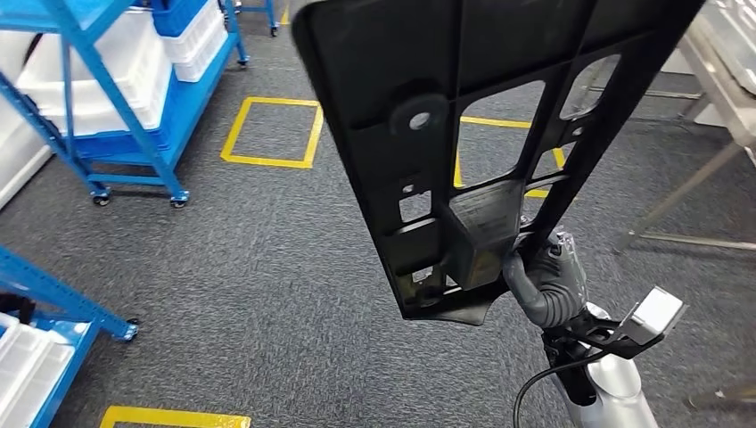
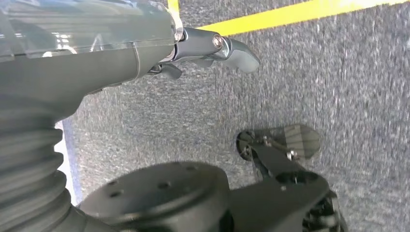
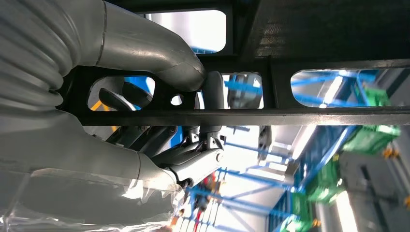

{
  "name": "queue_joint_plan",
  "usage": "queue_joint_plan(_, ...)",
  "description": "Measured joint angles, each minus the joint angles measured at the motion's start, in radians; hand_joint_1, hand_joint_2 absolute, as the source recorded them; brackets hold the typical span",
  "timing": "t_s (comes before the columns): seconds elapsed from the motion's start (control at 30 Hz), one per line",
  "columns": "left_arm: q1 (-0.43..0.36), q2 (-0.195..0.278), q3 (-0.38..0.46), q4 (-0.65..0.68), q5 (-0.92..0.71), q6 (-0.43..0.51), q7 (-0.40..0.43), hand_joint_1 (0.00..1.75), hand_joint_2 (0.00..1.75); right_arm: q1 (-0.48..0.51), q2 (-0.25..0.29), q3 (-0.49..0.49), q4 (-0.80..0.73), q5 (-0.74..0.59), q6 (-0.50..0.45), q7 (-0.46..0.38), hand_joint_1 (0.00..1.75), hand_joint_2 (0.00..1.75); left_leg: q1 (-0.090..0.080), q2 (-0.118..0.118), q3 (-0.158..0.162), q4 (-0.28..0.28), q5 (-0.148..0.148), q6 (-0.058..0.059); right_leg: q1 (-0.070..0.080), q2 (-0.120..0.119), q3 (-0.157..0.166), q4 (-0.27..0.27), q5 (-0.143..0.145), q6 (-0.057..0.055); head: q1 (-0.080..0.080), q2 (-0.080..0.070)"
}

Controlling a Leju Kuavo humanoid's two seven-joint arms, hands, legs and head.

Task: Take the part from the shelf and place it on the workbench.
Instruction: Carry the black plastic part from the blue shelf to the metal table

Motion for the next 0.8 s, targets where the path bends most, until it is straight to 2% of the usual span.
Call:
queue_joint_plan(0.03, 0.000, 0.000, 0.000, 0.000, 0.000, 0.000, 0.000, 0.00, 1.75, 0.001, 0.003, -0.002, 0.003, -0.002, 0.000, 0.000, 1.75, 1.75, 0.000, 0.013, 0.002, 0.000, -0.002, -0.002, -0.001, -0.006, 0.023, -0.042, 0.027, -0.001, 0.000, 0.000)
queue_joint_plan(0.07, -0.001, 0.000, 0.000, 0.000, 0.000, 0.000, 0.001, 0.00, 1.75, 0.001, 0.005, -0.003, 0.005, -0.004, 0.000, 0.000, 1.75, 1.75, 0.000, 0.024, 0.005, 0.000, -0.004, -0.004, -0.001, -0.019, 0.062, -0.113, 0.062, -0.003, 0.000, 0.000)
queue_joint_plan(0.13, -0.001, 0.000, 0.001, 0.000, 0.000, -0.001, 0.002, 0.00, 1.75, -0.001, 0.007, -0.005, 0.008, -0.006, 0.001, -0.002, 1.75, 1.75, -0.005, 0.043, 0.011, 0.001, -0.011, -0.013, 0.008, -0.057, 0.131, -0.240, 0.102, -0.017, 0.000, 0.000)
queue_joint_plan(0.17, -0.001, 0.000, 0.002, 0.000, 0.001, 0.000, 0.002, 0.00, 1.75, -0.002, 0.007, -0.006, 0.009, -0.009, 0.003, -0.004, 1.75, 1.75, -0.008, 0.051, 0.013, 0.002, -0.014, -0.018, 0.013, -0.068, 0.145, -0.268, 0.106, -0.024, 0.000, 0.000)
queue_joint_plan(0.2, -0.002, 0.000, 0.003, 0.000, 0.003, 0.001, 0.002, 0.00, 1.75, -0.002, 0.007, -0.006, 0.010, -0.011, 0.004, -0.006, 1.75, 1.75, -0.010, 0.058, 0.016, 0.001, -0.016, -0.023, 0.017, -0.068, 0.146, -0.275, 0.103, -0.032, 0.000, 0.000)
queue_joint_plan(0.27, -0.005, 0.000, 0.005, 0.000, 0.009, 0.004, 0.003, 0.00, 1.75, -0.002, 0.008, -0.007, 0.014, -0.016, 0.010, -0.009, 1.75, 1.75, -0.010, 0.069, 0.022, 0.001, -0.022, -0.034, 0.014, -0.045, 0.145, -0.279, 0.105, -0.044, 0.000, 0.000)
queue_joint_plan(0.33, -0.007, 0.000, 0.010, 0.000, 0.016, 0.007, 0.002, 0.00, 1.75, -0.008, 0.008, -0.008, 0.018, -0.019, 0.017, -0.011, 1.75, 1.75, -0.007, 0.035, 0.009, 0.042, -0.054, -0.043, 0.008, -0.025, 0.150, -0.286, 0.109, -0.056, 0.000, 0.000)
queue_joint_plan(0.4, -0.004, -0.001, 0.017, 0.000, 0.020, 0.008, 0.001, 0.00, 1.75, -0.020, 0.008, -0.007, 0.025, -0.021, 0.020, -0.012, 1.75, 1.75, -0.004, -0.013, -0.048, 0.166, -0.117, -0.046, 0.006, -0.003, 0.152, -0.289, 0.111, -0.065, 0.000, 0.000)
queue_joint_plan(0.43, -0.002, -0.001, 0.020, 0.000, 0.021, 0.008, 0.000, 0.00, 1.75, -0.024, 0.008, -0.006, 0.030, -0.021, 0.021, -0.012, 1.75, 1.75, -0.004, -0.023, -0.082, 0.234, -0.143, -0.047, 0.007, 0.009, 0.152, -0.288, 0.111, -0.067, 0.000, 0.000)
queue_joint_plan(0.47, -0.001, -0.001, 0.022, 0.000, 0.022, 0.007, -0.001, 0.00, 1.75, -0.026, 0.008, -0.006, 0.034, -0.021, 0.022, -0.012, 1.75, 1.75, -0.004, -0.027, -0.108, 0.281, -0.154, -0.048, 0.007, 0.022, 0.152, -0.288, 0.110, -0.068, 0.000, 0.000)
queue_joint_plan(0.5, -0.001, -0.001, 0.023, 0.000, 0.022, 0.006, -0.002, 0.00, 1.75, -0.027, 0.008, -0.005, 0.039, -0.021, 0.022, -0.012, 1.75, 1.75, -0.003, -0.029, -0.117, 0.292, -0.144, -0.048, 0.008, 0.035, 0.153, -0.287, 0.110, -0.068, 0.000, 0.000)
queue_joint_plan(0.53, -0.002, -0.001, 0.023, 0.000, 0.022, 0.005, -0.002, 0.00, 1.75, -0.027, 0.008, -0.005, 0.042, -0.020, 0.022, -0.012, 1.75, 1.75, -0.003, -0.031, -0.109, 0.263, -0.115, -0.048, 0.007, 0.048, 0.154, -0.286, 0.109, -0.066, 0.000, 0.000)
queue_joint_plan(0.57, -0.002, -0.001, 0.024, 0.000, 0.021, 0.004, -0.002, 0.00, 1.75, -0.028, 0.008, -0.004, 0.046, -0.020, 0.022, -0.012, 1.75, 1.75, -0.002, -0.041, -0.085, 0.202, -0.072, -0.046, 0.007, 0.062, 0.155, -0.283, 0.108, -0.064, 0.000, 0.000)
queue_joint_plan(0.6, -0.002, -0.001, 0.024, 0.000, 0.021, 0.003, -0.002, 0.00, 1.75, -0.028, 0.008, -0.004, 0.049, -0.020, 0.022, -0.013, 1.75, 1.75, 0.001, -0.064, -0.058, 0.134, -0.037, -0.042, 0.007, 0.075, 0.154, -0.279, 0.105, -0.061, 0.000, 0.000)
queue_joint_plan(0.63, -0.001, -0.001, 0.025, 0.000, 0.021, 0.002, -0.001, 0.00, 1.75, -0.030, 0.008, -0.003, 0.052, -0.020, 0.022, -0.014, 1.75, 1.75, 0.003, -0.087, -0.034, 0.074, -0.013, -0.039, 0.008, 0.087, 0.152, -0.273, 0.103, -0.056, 0.000, 0.000)
queue_joint_plan(0.67, 0.000, -0.001, 0.026, 0.000, 0.021, 0.002, -0.001, 0.00, 1.75, -0.032, 0.008, -0.001, 0.053, -0.019, 0.021, -0.015, 1.75, 1.75, 0.004, -0.106, -0.020, 0.037, -0.003, -0.037, 0.007, 0.097, 0.147, -0.270, 0.102, -0.051, 0.000, 0.000)
queue_joint_plan(0.7, -0.001, -0.002, 0.027, 0.000, 0.021, 0.001, -0.001, 0.00, 1.75, -0.034, 0.008, 0.000, 0.055, -0.017, 0.021, -0.014, 1.75, 1.75, 0.004, -0.114, -0.015, 0.024, -0.007, -0.033, 0.006, 0.107, 0.143, -0.269, 0.103, -0.044, 0.000, 0.000)
queue_joint_plan(0.77, -0.003, -0.003, 0.028, 0.000, 0.021, 0.001, -0.002, 0.00, 1.75, -0.038, 0.010, 0.004, 0.059, -0.012, 0.020, -0.012, 1.75, 1.75, 0.002, -0.096, -0.010, 0.015, -0.005, -0.023, 0.001, 0.124, 0.137, -0.271, 0.107, -0.029, 0.000, 0.000)
queue_joint_plan(0.8, -0.004, -0.004, 0.028, 0.000, 0.021, 0.002, -0.002, 0.00, 1.75, -0.041, 0.012, 0.006, 0.061, -0.009, 0.019, -0.010, 1.75, 1.75, 0.003, -0.085, -0.007, 0.009, -0.002, -0.016, 0.001, 0.114, 0.134, -0.266, 0.104, -0.023, 0.000, 0.000)
